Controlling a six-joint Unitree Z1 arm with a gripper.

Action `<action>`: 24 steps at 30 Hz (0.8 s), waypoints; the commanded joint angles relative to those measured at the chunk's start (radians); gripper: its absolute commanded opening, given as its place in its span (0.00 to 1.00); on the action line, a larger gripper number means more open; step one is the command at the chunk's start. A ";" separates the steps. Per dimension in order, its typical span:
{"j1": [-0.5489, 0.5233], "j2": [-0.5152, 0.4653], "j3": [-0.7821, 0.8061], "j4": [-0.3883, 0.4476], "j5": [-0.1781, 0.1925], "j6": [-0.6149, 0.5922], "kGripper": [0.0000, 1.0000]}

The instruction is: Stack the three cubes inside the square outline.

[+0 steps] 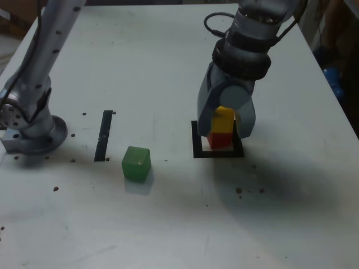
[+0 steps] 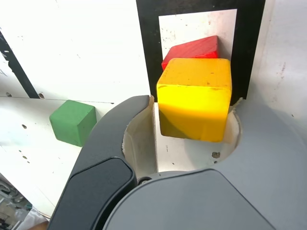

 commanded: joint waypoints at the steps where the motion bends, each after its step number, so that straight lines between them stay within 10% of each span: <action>1: 0.001 -0.003 0.004 -0.003 -0.001 0.002 1.00; 24: -0.103 -0.330 0.339 -0.059 0.070 -0.020 1.00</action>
